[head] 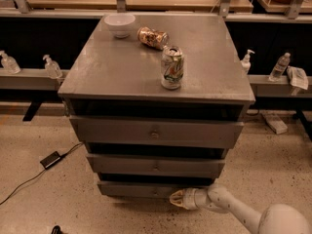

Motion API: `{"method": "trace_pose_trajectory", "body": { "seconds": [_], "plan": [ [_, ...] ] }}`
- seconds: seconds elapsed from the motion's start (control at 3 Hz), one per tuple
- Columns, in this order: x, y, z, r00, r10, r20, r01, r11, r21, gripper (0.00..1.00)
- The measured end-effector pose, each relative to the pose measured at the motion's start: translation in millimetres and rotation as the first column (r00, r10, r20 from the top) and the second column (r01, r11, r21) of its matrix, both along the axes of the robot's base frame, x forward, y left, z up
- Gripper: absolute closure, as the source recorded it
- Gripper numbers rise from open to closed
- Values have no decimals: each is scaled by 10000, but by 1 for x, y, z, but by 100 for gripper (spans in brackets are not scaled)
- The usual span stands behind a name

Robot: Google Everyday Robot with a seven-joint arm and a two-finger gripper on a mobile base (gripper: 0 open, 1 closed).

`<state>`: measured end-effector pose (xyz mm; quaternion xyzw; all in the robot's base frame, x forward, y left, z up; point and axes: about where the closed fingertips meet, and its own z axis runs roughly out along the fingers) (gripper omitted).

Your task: Close bottom drawer

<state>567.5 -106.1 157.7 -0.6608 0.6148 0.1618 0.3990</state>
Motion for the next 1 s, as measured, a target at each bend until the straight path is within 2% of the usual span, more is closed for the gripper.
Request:
{"method": "trace_pose_trajectory", "body": {
  "seconds": [0.33,1.0],
  "plan": [
    [20,-9,2,9989,-404,249,395,9986,342,100],
    [33,-20,4,9956,-796,496,760,9946,707,100]
  ]
}}
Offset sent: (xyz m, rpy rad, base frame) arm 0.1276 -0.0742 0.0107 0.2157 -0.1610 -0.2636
